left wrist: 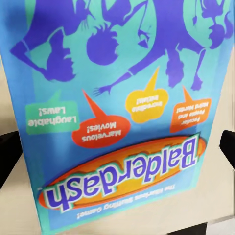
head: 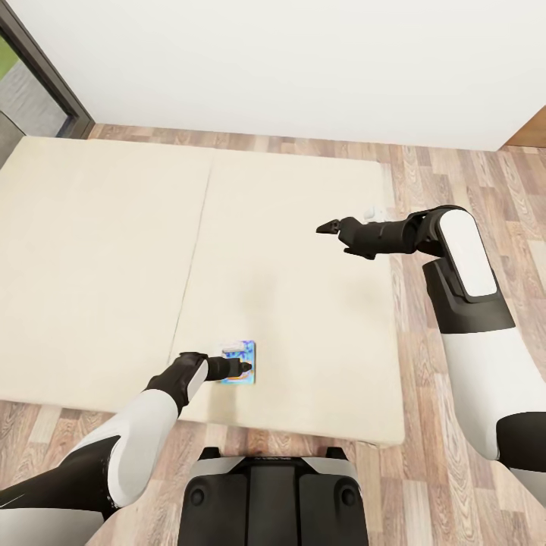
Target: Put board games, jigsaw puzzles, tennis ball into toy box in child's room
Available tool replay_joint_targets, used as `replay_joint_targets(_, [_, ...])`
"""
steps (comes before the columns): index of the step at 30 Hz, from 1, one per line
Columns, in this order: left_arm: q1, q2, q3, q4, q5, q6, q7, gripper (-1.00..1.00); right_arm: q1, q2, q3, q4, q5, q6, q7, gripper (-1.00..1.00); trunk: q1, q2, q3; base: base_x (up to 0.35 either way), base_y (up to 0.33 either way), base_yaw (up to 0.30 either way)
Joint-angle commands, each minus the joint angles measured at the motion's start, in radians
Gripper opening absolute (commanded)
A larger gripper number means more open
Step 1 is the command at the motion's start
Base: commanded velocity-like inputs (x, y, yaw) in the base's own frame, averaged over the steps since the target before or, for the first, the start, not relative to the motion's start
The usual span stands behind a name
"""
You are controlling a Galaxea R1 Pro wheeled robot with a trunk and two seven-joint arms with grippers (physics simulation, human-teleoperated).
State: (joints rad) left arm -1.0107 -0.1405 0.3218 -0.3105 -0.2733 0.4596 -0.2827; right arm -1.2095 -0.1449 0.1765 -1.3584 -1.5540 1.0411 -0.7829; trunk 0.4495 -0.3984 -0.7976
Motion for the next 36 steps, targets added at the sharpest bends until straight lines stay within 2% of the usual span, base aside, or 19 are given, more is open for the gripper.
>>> replay_joint_targets(1, [0.0,-0.001,0.008,-0.002,-0.011,0.006,-0.007,1.0,-0.001,-0.001,0.001,-0.001,-0.009,0.0,-0.01,1.0,0.001,-0.002,-0.001,-0.021,-0.053,0.0])
replay_joint_targets(16, [0.0,-0.001,0.008,-0.002,-0.011,0.005,-0.007,1.0,-0.001,-0.001,0.001,-0.001,-0.009,0.0,-0.01,1.0,0.001,-0.002,-0.001,-0.004,-0.014,0.0])
replay_joint_targets(36, [0.0,-0.001,0.008,-0.002,-0.011,0.006,-0.007,1.0,-0.001,-0.001,0.001,-0.001,-0.009,0.0,-0.01,1.0,0.001,-0.002,-0.001,-0.001,-0.126,0.0])
